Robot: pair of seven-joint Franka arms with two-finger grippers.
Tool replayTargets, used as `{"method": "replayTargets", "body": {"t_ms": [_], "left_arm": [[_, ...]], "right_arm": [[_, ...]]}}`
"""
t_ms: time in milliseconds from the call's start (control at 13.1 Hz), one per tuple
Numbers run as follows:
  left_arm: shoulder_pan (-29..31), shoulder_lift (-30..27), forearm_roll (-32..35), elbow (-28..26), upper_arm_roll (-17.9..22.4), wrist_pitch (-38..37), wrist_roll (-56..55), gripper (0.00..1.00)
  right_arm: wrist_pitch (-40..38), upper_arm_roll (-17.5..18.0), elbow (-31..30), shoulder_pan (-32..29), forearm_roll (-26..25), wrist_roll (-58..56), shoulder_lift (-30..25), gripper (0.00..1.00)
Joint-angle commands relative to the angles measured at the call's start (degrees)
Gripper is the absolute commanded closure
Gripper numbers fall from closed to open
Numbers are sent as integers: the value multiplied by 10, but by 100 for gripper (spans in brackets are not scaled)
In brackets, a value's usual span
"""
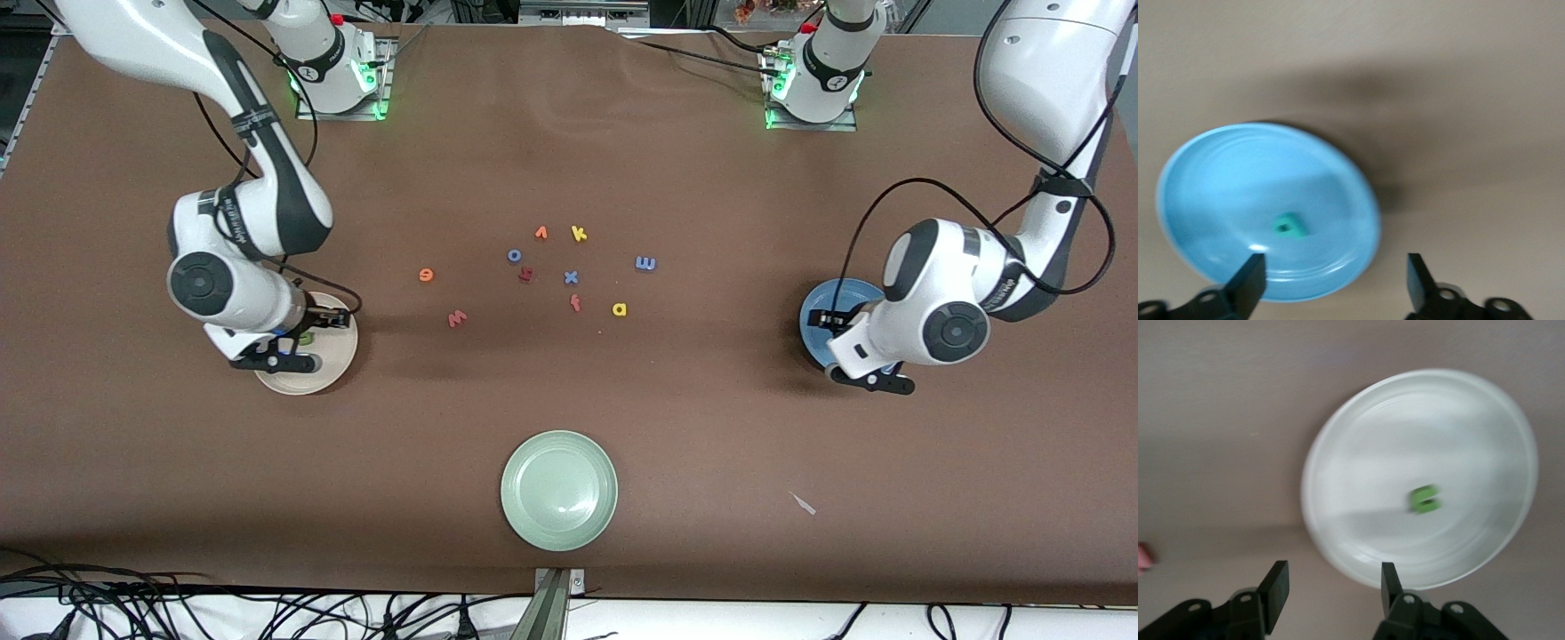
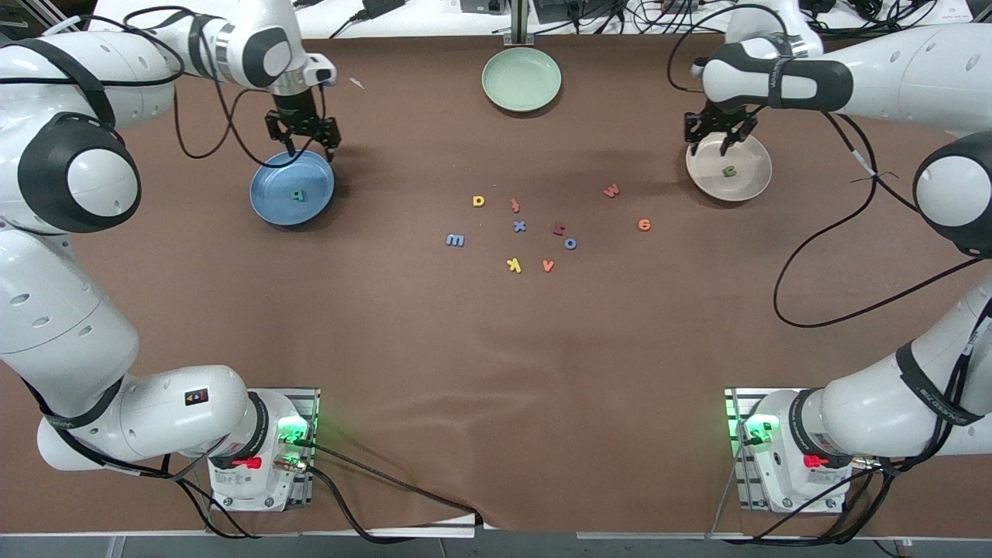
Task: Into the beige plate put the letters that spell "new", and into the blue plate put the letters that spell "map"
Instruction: 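Place green letter in white plate with the right gripper while the left places 9, then grasp orange 6 with the right gripper while the left gripper grasps yellow letter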
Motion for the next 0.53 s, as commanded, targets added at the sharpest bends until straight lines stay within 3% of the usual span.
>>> {"method": "replayTargets", "body": {"t_ms": [0,229,458], "left_arm": [[-35,7,-2,-4,-35,40,-129,0],[-116,38,-1,2,-36,123,-283,0],[-177,67,8,2,-34,192,-384,0]], "right_arm": [[-4,54,-22,1,7,112,-22,36],[6,96,-36,0,6,179,-23,36],[137,112,-145,0,5,211,-51,36]]}}
